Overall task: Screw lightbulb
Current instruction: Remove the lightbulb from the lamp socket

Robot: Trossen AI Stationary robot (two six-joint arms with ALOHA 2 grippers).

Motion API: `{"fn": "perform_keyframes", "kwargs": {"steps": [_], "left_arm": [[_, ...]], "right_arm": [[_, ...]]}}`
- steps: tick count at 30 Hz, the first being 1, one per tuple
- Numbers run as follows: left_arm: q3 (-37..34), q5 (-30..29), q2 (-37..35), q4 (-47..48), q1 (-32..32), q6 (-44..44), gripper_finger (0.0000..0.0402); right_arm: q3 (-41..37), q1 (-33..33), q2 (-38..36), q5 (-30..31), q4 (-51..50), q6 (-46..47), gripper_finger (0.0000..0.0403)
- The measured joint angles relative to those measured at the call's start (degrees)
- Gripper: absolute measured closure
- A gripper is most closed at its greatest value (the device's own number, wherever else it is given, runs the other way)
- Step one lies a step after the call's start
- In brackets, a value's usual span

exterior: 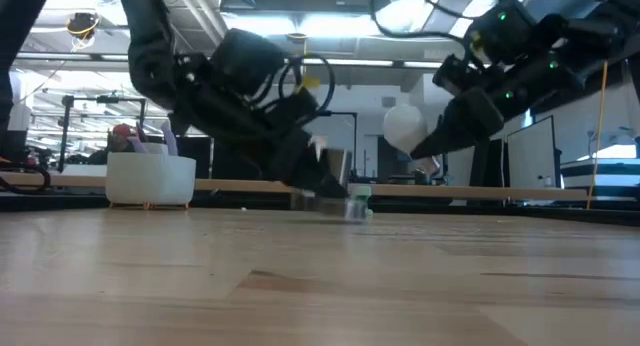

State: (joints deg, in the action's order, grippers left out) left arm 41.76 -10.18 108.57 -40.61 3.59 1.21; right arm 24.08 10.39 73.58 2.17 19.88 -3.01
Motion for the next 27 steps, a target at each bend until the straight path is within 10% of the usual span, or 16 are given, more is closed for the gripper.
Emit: {"fn": "perform_keyframes", "kwargs": {"steps": [17,27], "left_arm": [[0.33,1.69,1.03,1.33,0.16,10.22,0.0164],[0.35,1.75,-10.41,12.28,0.23,11.24,0.0139]], "right_arm": [[-0.13,2.26,10.77,-0.31,-0.52,-1.7,0.0246],[0.17,4.31,14.0,-1.86,1.11,-1.42,0.0246]]}}
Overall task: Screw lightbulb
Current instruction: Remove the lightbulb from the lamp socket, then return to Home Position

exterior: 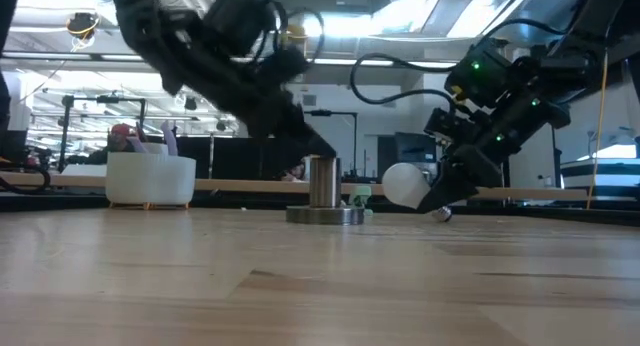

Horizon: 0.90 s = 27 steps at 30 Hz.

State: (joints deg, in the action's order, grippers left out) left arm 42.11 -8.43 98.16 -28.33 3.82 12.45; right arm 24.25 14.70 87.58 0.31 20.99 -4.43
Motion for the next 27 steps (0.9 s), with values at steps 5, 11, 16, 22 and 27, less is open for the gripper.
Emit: {"fn": "perform_keyframes", "kwargs": {"steps": [5,11,16,22,27], "left_arm": [[0.09,-0.04,-6.5,5.97,0.08,0.0,0.0145],[0.09,-0.06,-13.57,9.55,0.08,-0.13,0.0148],[0.09,-0.06,-18.16,11.07,0.08,-1.04,0.0149],[0.06,-0.02,-24.75,18.95,-0.07,-3.32,0.0149],[-3.12,1.46,-31.32,19.77,1.46,-4.02,0.0149]], "right_arm": [[-0.18,0.0,0.3,1.03,1.46,2.38,0.0212],[-0.25,-0.02,2.21,1.51,1.49,2.75,0.0136],[1.07,0.0,0.78,0.47,-2.96,1.99,0.0108],[7.47,-0.06,-11.92,-3.65,-26.27,1.65,0.0105],[10.14,-0.06,-24.27,-7.1,-33.06,4.01,0.0108]]}}
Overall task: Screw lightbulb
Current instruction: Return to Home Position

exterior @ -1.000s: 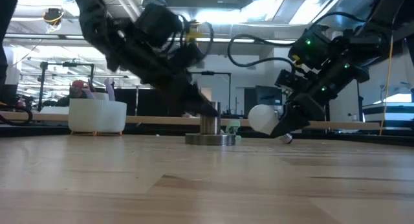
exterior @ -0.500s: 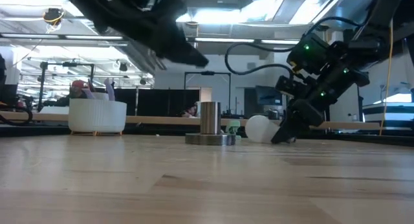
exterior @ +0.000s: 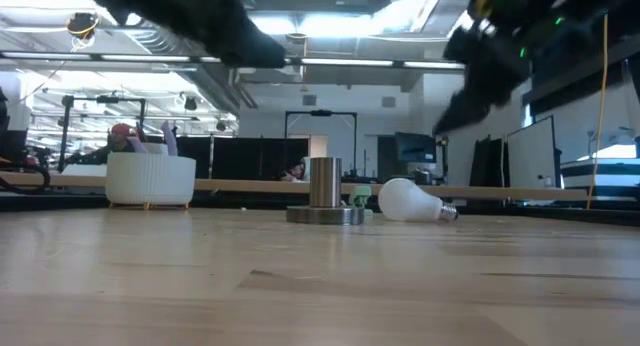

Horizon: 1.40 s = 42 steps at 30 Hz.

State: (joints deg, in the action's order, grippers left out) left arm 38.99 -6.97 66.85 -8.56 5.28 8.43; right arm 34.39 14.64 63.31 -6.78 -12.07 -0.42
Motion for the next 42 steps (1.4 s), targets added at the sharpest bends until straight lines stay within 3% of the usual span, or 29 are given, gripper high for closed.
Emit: {"fn": "perform_keyframes", "kwargs": {"steps": [5,14,16,21,26,34,42], "left_arm": [[-7.12,5.22,-8.86,-2.85,3.47,-3.87,0.0188],[-13.78,8.34,-27.46,2.29,3.51,-6.47,0.0343],[-14.95,8.27,-30.28,5.55,3.29,-6.49,0.0366],[-15.31,7.12,-33.93,14.36,3.45,-6.6,0.0396],[-15.26,7.25,-33.22,15.12,2.52,-9.07,0.04],[-24.21,7.44,-35.96,2.06,-0.96,-7.75,0.0391],[-28.43,7.44,-45.7,2.92,-1.3,-10.8,0.0397]], "right_arm": [[-4.27,-0.01,-12.41,0.67,6.2,1.48,0.0163],[-13.8,-0.03,-33.85,3.51,9.3,3.55,0.0374],[-15.35,-0.03,-37.42,3.86,9.17,3.61,0.0394],[-16.68,-0.03,-42.14,2.71,4.56,6.48,0.0357],[-16.61,-0.03,-43.08,-1.06,5.04,9.16,0.0332],[-20.77,0.01,-45.38,-2.89,6.01,9.04,0.0331],[-26.59,0.01,-52.66,-2.89,6.71,8.78,0.0331]]}}
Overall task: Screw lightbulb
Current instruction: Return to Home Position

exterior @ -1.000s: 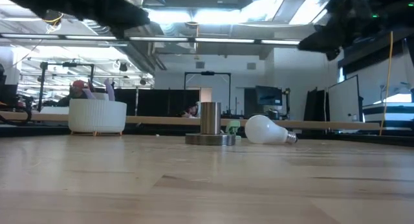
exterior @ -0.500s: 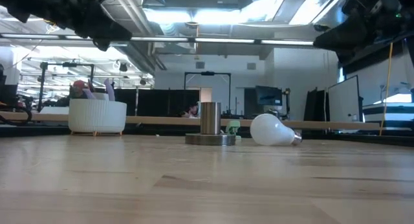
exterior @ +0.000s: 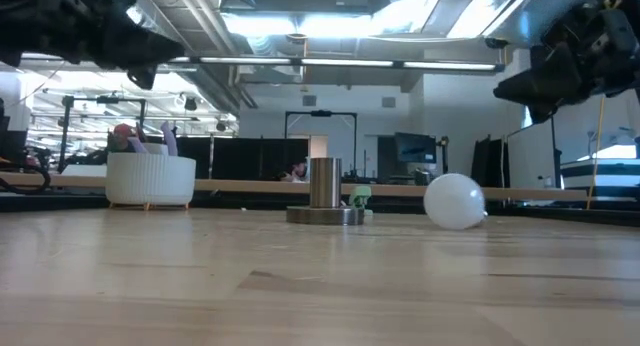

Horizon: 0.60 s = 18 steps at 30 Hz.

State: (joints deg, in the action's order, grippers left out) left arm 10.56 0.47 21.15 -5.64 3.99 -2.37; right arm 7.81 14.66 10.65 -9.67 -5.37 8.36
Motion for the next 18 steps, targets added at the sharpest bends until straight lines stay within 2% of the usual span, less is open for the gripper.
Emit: {"fn": "perform_keyframes", "kwargs": {"steps": [6,10,15,18], "left_arm": [[-0.03,0.0,-8.34,6.12,0.04,2.01,0.0398],[-1.86,-0.02,-13.43,6.51,0.33,2.32,0.0398],[-5.45,-0.02,-20.69,6.37,0.46,1.46,0.0398],[-6.5,-0.03,-20.8,6.32,0.53,1.17,0.0398]], "right_arm": [[-0.96,0.0,-6.22,-0.02,-1.53,0.22,0.0331],[-0.96,0.0,-10.16,-0.02,-5.49,0.24,0.0331],[-0.98,0.0,-10.53,0.58,-5.63,0.42,0.0331],[-0.96,0.0,-10.54,1.14,-5.07,-1.25,0.0331]]}}
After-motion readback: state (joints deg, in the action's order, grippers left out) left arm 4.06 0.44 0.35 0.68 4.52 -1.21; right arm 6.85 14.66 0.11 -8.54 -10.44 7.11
